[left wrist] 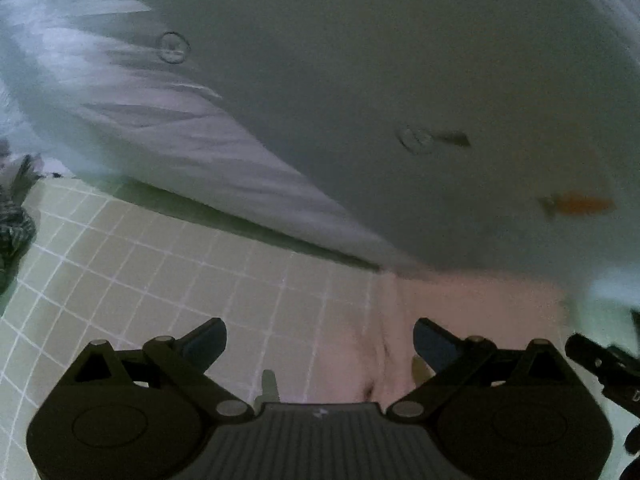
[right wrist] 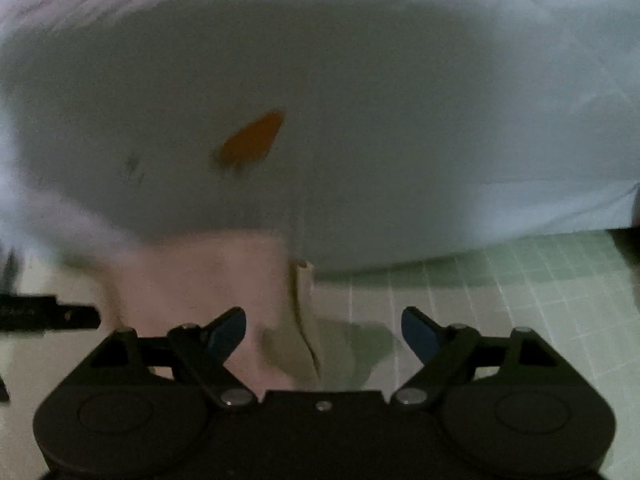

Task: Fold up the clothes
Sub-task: 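Grasp the folded beige shirt bundle with both grippers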

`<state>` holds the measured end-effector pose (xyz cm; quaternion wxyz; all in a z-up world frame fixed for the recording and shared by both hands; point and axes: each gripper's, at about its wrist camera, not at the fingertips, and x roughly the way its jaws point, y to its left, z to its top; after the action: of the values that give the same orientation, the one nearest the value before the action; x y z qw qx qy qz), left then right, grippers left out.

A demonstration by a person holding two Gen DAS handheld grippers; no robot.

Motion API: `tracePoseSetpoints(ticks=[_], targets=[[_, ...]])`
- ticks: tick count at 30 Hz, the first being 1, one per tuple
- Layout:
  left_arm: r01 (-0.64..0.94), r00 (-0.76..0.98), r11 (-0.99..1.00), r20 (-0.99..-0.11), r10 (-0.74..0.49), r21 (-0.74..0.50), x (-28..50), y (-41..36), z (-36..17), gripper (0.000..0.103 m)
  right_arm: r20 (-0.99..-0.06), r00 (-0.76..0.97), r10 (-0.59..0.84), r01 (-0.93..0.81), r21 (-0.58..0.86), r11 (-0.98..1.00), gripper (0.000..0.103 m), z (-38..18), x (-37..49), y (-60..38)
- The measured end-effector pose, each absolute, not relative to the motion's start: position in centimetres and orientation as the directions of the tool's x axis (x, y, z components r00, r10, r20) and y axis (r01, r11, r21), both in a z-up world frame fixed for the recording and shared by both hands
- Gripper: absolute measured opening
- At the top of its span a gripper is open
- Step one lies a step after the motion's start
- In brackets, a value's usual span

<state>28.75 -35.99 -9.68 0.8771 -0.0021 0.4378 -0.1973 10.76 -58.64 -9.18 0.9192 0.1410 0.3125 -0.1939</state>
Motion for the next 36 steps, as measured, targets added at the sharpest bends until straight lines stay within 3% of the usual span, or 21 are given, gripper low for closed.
tracePoseSetpoints(ticks=[8,15,17,19,20,22,23,24,27,36], targets=[[0.383,0.352,0.892,-0.856,-0.379,-0.238,25.5,-35.0,-14.3,0.099,-0.737,0.659,-0.152,0.469,0.243,0.849,0.086,-12.8,9.9,-58.4],[0.367,0.319,0.867,-0.83,-0.458,-0.337,24.2,-34.8,-15.2,0.096,-0.773,0.632,-0.051,0.484,0.343,0.805,0.089,-14.5,9.4,-57.9],[0.381,0.308,0.848,-0.814,-0.493,-0.369,24.3,-34.9,-15.3,0.081,-0.776,0.63,-0.016,0.49,0.381,0.784,0.091,-14.9,9.7,-57.8],[0.39,0.268,0.811,-0.789,-0.553,-0.436,24.6,-35.6,-15.8,0.052,-0.769,0.639,-0.011,0.48,0.388,0.787,0.092,-14.9,9.6,-57.3],[0.378,0.256,0.799,-0.777,-0.576,-0.468,24.4,-35.3,-15.7,0.046,-0.765,0.644,-0.008,0.474,0.391,0.789,0.09,-14.9,9.5,-57.1],[0.351,0.235,0.782,-0.76,-0.606,-0.516,23.9,-34.8,-15.3,0.019,-0.753,0.658,0.027,0.442,0.415,0.795,0.063,-14.7,9.2,-56.7],[0.342,0.226,0.773,-0.751,-0.62,-0.535,23.6,-34.6,-15.1,0.019,-0.746,0.663,0.052,0.437,0.443,0.783,0.042,-14.3,9.0,-56.7],[0.35,0.22,0.766,-0.747,-0.627,-0.54,23.3,-34.4,-14.6,0.018,-0.74,0.669,0.076,0.432,0.47,0.77,0.034,-13.9,8.8,-56.7],[0.39,0.228,0.745,-0.727,-0.647,-0.541,21.2,-33.7,-12.6,0.017,-0.733,0.676,0.071,0.411,0.456,0.79,0.027,-12.2,7.1,-55.8],[0.49,0.162,0.642,-0.663,-0.731,-0.589,13.7,-31.5,-8.7,0.017,-0.692,0.721,-0.036,0.465,0.445,0.765,0.027,-7.8,-3.2,-52.9]])
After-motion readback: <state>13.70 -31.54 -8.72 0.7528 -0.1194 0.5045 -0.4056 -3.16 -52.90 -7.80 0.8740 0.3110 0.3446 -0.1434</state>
